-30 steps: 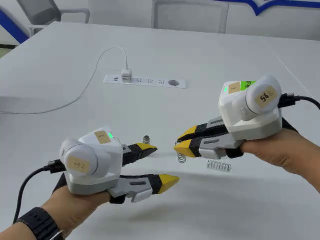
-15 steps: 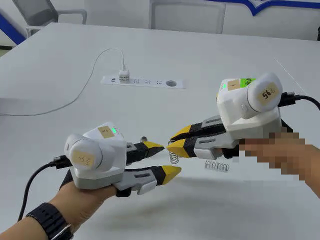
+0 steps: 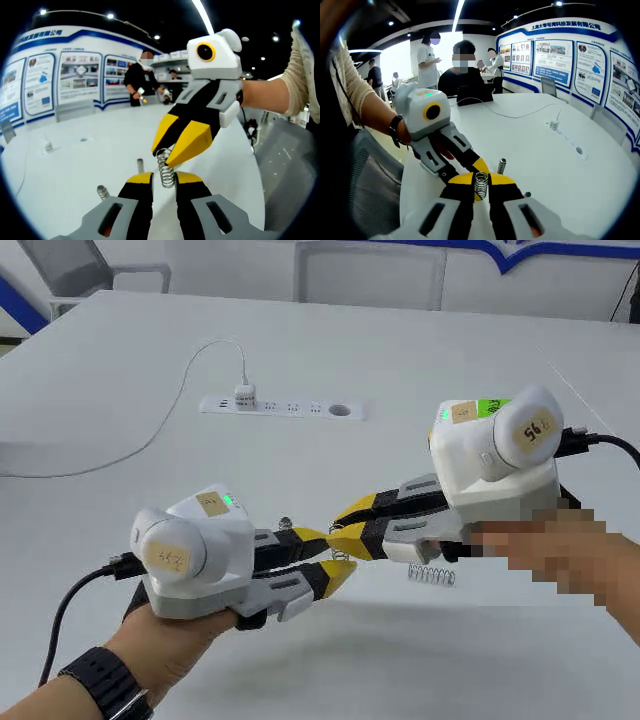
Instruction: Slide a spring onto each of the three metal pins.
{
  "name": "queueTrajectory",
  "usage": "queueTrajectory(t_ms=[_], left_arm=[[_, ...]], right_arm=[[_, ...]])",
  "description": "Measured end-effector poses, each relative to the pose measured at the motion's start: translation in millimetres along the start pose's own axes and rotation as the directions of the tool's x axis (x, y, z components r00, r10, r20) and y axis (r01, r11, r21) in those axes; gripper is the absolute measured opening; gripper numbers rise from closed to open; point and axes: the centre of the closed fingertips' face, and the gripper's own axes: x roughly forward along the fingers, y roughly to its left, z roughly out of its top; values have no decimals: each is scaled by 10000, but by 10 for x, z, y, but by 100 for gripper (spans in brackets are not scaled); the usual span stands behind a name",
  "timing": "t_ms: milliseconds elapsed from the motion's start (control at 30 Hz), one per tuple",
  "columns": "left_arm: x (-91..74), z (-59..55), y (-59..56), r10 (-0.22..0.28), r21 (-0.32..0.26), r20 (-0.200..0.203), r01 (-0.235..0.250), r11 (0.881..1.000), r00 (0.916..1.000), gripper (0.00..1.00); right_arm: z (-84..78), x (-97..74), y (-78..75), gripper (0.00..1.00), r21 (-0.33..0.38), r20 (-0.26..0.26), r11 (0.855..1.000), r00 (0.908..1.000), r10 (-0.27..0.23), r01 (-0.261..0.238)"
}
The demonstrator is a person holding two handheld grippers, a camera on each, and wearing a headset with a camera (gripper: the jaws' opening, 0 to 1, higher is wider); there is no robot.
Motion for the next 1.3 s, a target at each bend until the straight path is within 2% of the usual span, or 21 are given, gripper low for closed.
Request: queueTrajectory(t_ms=[133, 733, 1033, 1300], left_arm=[[0, -8, 4, 19, 47, -51, -19, 10000, 10000, 12], [-13, -6, 1, 96, 102, -57, -95, 9999, 9999, 12], [-21, -25, -10, 47, 49, -88, -47, 10000, 10000, 21], [-71, -48, -32, -37, -302, -9, 36, 9995, 10000, 32]], right_arm=[[-2, -12, -18, 11, -32, -11, 10000, 10000, -43, 43], [-1, -26, -11, 11, -196, -80, 9998, 9999, -78, 77], [15, -41, -39, 11, -208, -79, 9997, 9999, -132, 131], [33, -84, -118, 11, -241, -66, 9993, 9995, -303, 301]])
